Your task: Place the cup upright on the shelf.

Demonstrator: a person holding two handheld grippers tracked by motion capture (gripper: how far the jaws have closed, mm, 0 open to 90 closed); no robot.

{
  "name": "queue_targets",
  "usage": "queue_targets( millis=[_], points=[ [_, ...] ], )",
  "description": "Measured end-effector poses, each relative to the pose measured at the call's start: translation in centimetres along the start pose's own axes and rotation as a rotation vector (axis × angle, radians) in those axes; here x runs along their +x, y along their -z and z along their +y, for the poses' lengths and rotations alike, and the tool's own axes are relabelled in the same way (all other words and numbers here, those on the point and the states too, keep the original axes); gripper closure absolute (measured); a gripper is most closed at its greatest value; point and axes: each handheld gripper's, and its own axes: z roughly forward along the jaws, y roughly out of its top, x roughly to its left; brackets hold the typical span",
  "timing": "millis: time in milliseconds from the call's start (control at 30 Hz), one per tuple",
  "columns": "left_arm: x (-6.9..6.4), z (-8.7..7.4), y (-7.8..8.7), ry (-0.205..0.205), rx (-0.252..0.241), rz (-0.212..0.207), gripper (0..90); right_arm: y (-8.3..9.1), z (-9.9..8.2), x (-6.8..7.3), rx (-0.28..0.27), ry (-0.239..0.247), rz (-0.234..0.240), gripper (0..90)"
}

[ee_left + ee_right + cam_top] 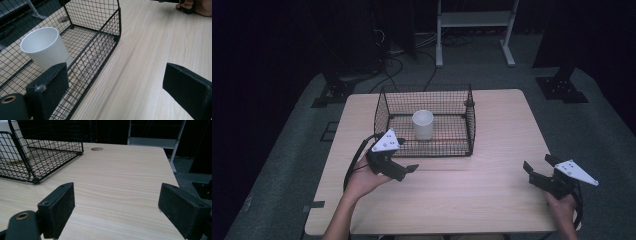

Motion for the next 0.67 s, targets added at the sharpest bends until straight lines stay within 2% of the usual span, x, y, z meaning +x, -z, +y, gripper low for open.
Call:
queue_targets(
  millis=[333, 533, 667],
  points=[
    [-1.5, -1.0, 0.2, -0.001, -0.020, -0.002, 5.9, 0.0, 0.0, 0.0, -0.001, 0.001, 0.000, 13.0],
    [-2.5, -1.8, 0.2, 0.010, -0.035, 0.009, 5.9, 0.0, 0.0, 0.0, -0.002, 0.003, 0.000, 13.1],
    [-3.2, -2.3, 0.2, 0.016, -0.053, 0.001, 5.9, 0.0, 0.0, 0.0, -0.003, -0.001, 0.001, 13.0]
  ],
)
